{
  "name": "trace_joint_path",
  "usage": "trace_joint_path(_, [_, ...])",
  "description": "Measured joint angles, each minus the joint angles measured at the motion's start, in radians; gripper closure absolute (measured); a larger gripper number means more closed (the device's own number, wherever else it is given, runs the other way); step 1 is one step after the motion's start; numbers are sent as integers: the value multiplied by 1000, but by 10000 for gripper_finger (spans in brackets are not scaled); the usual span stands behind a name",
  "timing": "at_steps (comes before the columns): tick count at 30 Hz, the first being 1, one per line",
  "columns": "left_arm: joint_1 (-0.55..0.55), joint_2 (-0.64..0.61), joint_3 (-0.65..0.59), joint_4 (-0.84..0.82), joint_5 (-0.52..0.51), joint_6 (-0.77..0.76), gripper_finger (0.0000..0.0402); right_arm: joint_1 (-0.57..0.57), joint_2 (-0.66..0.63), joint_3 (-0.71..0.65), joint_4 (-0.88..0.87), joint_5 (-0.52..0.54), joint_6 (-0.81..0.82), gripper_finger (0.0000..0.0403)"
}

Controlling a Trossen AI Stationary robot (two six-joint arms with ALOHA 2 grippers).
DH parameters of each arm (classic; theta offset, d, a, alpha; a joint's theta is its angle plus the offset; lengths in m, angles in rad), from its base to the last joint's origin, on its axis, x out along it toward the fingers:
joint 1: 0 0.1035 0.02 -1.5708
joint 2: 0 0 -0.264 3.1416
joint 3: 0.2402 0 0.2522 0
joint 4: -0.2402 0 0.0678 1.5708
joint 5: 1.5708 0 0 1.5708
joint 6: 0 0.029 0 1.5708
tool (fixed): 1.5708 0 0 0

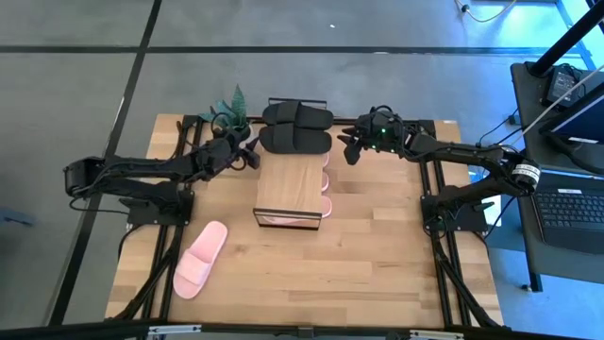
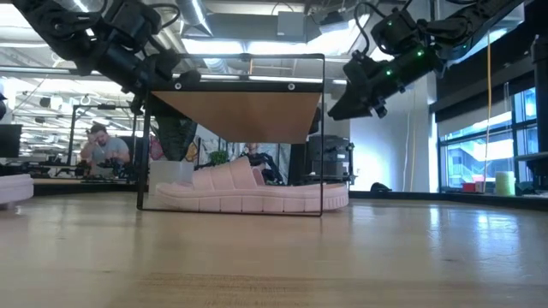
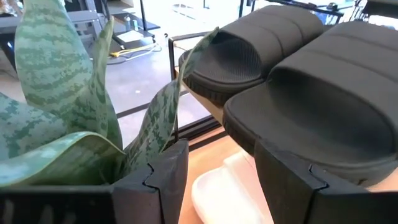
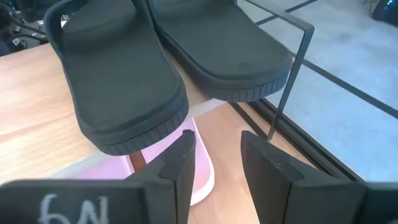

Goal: Pick and place slides into the shelf
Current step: Adjust the black slide on the shelf, then put the pink slide under the shelf

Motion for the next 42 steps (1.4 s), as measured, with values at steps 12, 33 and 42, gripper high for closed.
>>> trace_joint_path(12, [-47,-86,0,-22,84,42,225,0,0,0,-15,33,2,273])
trace_joint_path(33, [-491,-356,0,-306,510,131,225,5,0,-8,-442,35,82,273])
trace_joint_path(42, [-734,-328,0,-305,465,21,225,74,0,-251,-271,35,174,273])
